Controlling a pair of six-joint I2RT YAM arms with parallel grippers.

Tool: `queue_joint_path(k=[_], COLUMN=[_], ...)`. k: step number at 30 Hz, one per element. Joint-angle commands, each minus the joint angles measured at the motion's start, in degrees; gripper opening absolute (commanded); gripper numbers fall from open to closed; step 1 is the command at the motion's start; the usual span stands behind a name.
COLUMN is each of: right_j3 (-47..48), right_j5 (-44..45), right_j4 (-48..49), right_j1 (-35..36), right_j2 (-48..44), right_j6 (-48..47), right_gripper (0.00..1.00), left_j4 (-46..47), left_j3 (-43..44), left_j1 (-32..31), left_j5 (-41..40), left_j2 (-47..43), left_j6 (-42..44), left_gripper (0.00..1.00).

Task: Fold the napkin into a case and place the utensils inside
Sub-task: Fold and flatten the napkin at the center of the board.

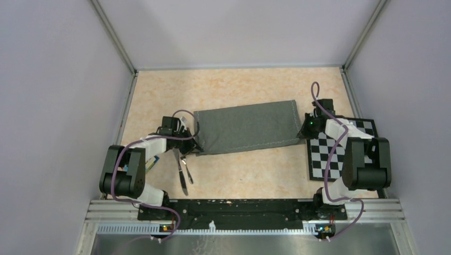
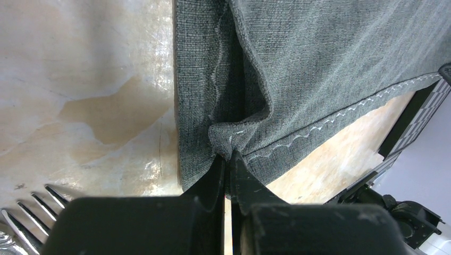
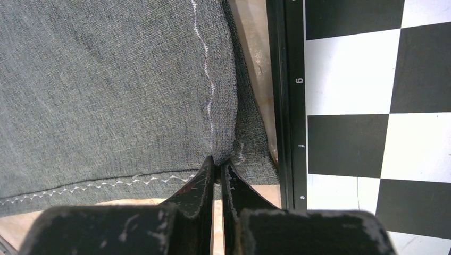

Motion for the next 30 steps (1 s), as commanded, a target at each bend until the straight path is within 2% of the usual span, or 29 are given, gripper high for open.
queue_joint_path(k=[1, 7, 14, 19, 23, 26, 30], right_j3=[0.26, 0.40, 0.31, 0.48, 1.22, 3.47, 8.50], right_j5=[1.37, 1.31, 1.19, 0.83, -1.90, -6.24, -8.50], right_j4=[1.91, 2.09, 1.96, 1.92, 1.71, 1.90, 4.65], right_j1=[-0.03, -0.02, -0.04, -0.03, 0.03, -0.04, -0.03], right_j2=[0.30, 0.83, 0.87, 0.67, 0.62, -1.85, -6.61], right_j6=[0.04, 0.13, 0.15, 0.08, 0.14, 0.57, 3.94], right_gripper=[0.00, 0.00, 0.00, 0.00, 0.00, 0.00, 0.00], left_j4=[1.03, 1.39, 2.01, 0.96, 1.27, -0.39, -0.57], left_j3=[0.85, 3.82, 6.62, 0.95, -0.24, 4.05, 14.39], left_j1=[-0.29, -0.72, -1.21, -1.43, -1.38, -1.35, -1.27], left_j5=[-0.10, -0.35, 0.04, -4.74, -3.96, -3.04, -7.08], left_j2=[-3.96, -8.90, -6.38, -6.34, -6.53, -8.93, -9.29], left_j6=[0.98, 1.90, 3.95, 3.50, 2.41, 2.13, 3.16], left_gripper=[0.02, 0.00, 0.00, 0.00, 0.00, 0.00, 0.00])
